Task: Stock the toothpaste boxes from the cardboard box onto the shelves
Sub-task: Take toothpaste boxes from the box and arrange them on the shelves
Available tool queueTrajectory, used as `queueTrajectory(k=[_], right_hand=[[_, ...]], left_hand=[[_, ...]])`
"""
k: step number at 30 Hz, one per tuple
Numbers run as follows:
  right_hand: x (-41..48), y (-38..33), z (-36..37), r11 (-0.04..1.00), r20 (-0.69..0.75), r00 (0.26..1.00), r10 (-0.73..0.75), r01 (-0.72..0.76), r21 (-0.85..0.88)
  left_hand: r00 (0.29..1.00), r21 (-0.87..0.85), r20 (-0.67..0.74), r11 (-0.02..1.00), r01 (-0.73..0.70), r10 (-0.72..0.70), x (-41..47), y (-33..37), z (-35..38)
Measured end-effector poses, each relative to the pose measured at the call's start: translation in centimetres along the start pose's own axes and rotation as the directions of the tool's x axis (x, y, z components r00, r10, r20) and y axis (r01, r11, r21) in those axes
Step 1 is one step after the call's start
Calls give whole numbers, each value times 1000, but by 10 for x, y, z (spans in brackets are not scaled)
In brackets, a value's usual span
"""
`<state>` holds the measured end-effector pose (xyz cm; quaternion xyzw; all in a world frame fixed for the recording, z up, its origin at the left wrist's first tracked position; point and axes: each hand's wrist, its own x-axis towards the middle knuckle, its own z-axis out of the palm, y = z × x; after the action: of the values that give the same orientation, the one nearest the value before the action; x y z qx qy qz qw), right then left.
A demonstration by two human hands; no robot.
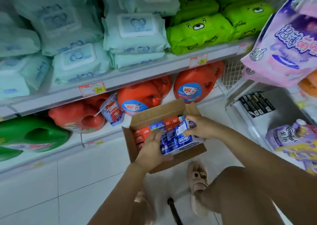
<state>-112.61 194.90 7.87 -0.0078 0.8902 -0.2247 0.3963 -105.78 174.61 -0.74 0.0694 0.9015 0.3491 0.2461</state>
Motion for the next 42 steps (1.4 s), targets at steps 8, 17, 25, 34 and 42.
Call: queueTrajectory(k=[8, 17, 25, 34, 42], right_hand=[[-127, -55, -65, 921, 180, 966, -185, 106, 374], [-202, -106, -70, 723, -229, 917, -326, 398, 564], [-241, -116, -7, 884, -360, 808, -466, 444, -147], [-278, -126, -39, 759, -341, 810, -478, 576, 304], [-286, -116, -71, 756, -386, 806, -449, 573, 317]], left_hand=[[980, -61, -55, 979, -195, 192, -77, 92, -78], [970, -813, -226, 566, -136, -91, -147, 154, -114], [915, -858, -377, 428, -285, -145, -181, 186, -122], [926, -897, -357, 322, -303, -122, -213, 187, -132], [898, -928, -372, 110, -356, -233, -216, 192, -135]])
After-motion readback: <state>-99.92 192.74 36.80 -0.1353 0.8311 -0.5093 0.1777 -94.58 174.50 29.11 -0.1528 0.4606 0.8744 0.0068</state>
